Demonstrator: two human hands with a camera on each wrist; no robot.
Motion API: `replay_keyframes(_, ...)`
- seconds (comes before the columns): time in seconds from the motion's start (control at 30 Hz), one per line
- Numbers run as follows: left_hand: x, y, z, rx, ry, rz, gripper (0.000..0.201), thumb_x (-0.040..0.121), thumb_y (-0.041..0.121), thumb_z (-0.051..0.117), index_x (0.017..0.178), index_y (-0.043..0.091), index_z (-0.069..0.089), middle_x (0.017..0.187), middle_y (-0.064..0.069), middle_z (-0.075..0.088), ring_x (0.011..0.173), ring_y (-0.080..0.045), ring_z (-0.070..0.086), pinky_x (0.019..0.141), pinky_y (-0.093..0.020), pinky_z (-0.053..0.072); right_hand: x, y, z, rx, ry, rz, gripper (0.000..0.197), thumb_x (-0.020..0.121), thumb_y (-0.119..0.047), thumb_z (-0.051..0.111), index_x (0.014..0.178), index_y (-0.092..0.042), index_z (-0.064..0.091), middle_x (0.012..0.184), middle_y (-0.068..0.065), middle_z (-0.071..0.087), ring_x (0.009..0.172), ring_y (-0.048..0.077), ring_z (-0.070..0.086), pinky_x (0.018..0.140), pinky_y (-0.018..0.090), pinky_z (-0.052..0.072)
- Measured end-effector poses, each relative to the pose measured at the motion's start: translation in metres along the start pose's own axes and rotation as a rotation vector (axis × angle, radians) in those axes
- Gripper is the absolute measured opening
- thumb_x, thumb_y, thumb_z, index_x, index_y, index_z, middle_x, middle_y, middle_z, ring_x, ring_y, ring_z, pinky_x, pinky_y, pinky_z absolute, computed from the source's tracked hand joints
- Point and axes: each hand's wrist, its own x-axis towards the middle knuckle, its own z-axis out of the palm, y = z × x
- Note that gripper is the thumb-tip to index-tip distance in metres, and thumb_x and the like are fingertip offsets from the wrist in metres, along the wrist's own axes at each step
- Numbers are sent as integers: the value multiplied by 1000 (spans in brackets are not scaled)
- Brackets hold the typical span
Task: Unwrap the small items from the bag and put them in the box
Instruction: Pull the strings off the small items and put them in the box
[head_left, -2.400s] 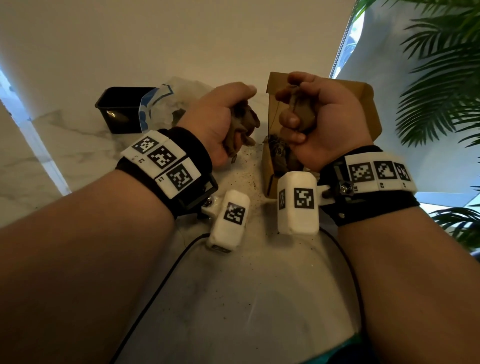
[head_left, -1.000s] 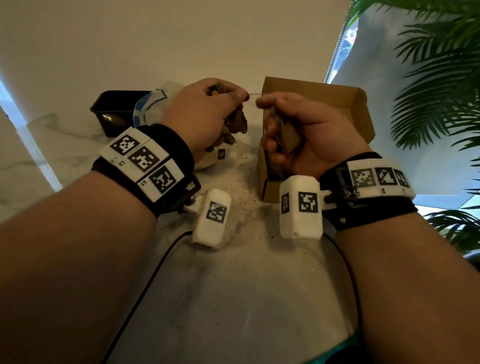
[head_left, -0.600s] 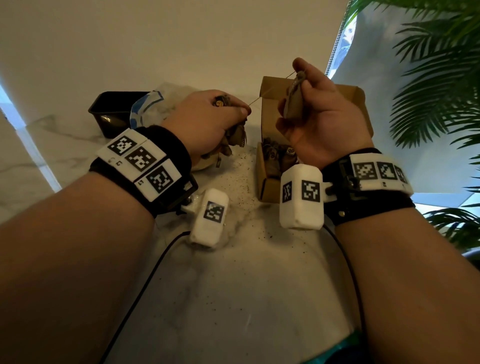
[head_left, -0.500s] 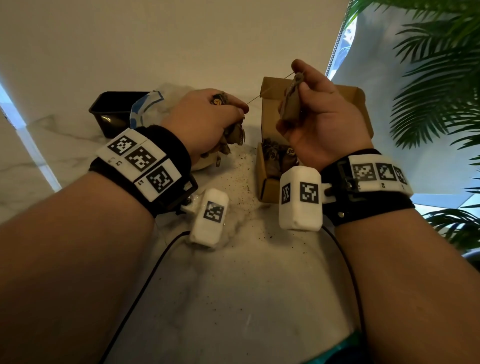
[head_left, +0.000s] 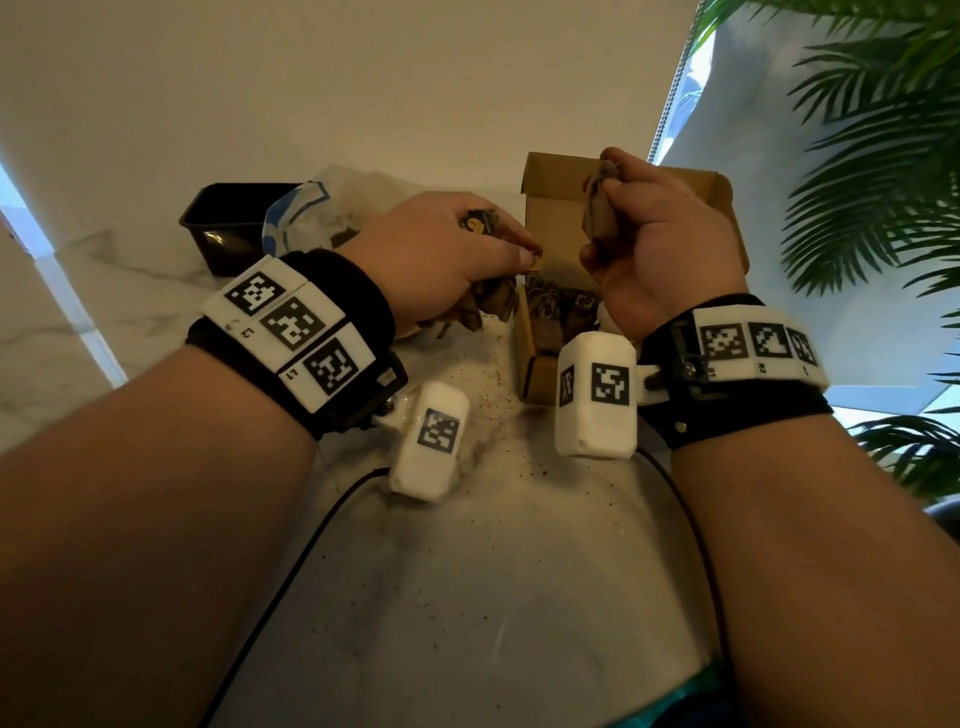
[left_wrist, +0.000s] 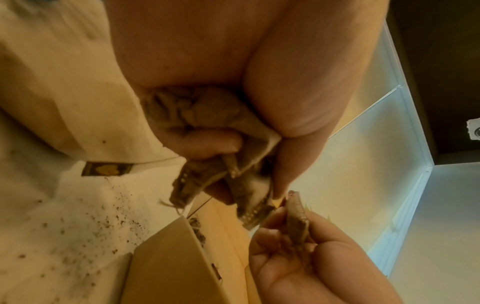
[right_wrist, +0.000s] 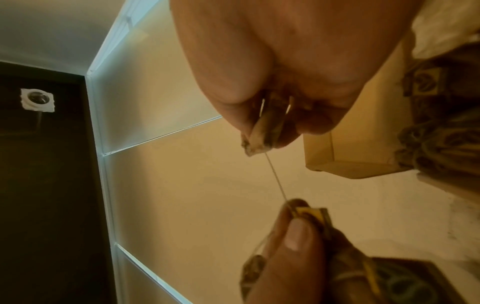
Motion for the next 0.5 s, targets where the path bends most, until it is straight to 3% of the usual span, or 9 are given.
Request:
replay_keyframes(0.1, -2, 2, 4, -31, -24, 28, 4, 92, 22, 73, 94, 25, 73, 58, 7, 69, 44, -7, 62, 37, -17, 43, 1, 1, -2, -175, -16, -13, 23, 92, -6, 63, 106, -22, 74, 89, -3, 78, 77, 13, 75, 60, 27, 54)
replay_keyframes(0.17, -1, -1, 7, -116, 4, 41, 4, 92, 20, 73, 94, 23, 72, 62, 3, 70, 49, -13, 65, 42, -23, 50, 1, 2, -1, -273, -87, -37, 23, 90, -6, 65, 101, -24, 75, 94, -1, 79, 86, 17, 76, 65, 30, 57)
replay_keyframes(0.23, 3, -4, 10, -205, 37, 57, 5, 90, 17, 74, 94, 20, 72, 73, -3, 75, 66, -25, 74, 63, -40, 63, -1, 2, 1, -341, -171, -62, 22, 86, -8, 68, 95, -26, 78, 98, 1, 78, 93, 21, 75, 79, 42, 60)
replay_keyframes(0.27, 4, -5, 12, -234, 49, 64, 6, 90, 17, 75, 95, 18, 73, 80, -7, 77, 75, -30, 75, 74, -49, 63, -2, 2, 2, -348, -207, -68, 22, 85, -8, 69, 94, -25, 79, 100, 2, 78, 95, 23, 74, 84, 45, 60)
replay_keyframes(0.4, 6, -7, 15, -335, 104, 64, 11, 90, 17, 74, 99, 12, 72, 92, -18, 77, 87, -41, 74, 85, -57, 59, -5, 0, 5, -344, -298, -91, 21, 91, -6, 65, 101, -21, 76, 101, 2, 78, 93, 18, 74, 68, 26, 56)
replay_keyframes(0.5, 9, -10, 14, -395, 84, 47, 16, 91, 20, 74, 102, 10, 71, 89, -19, 76, 76, -39, 69, 77, -53, 57, -7, -2, 4, -435, -344, -122, 22, 84, -16, 73, 102, -29, 75, 106, -3, 77, 99, 18, 73, 73, 31, 54)
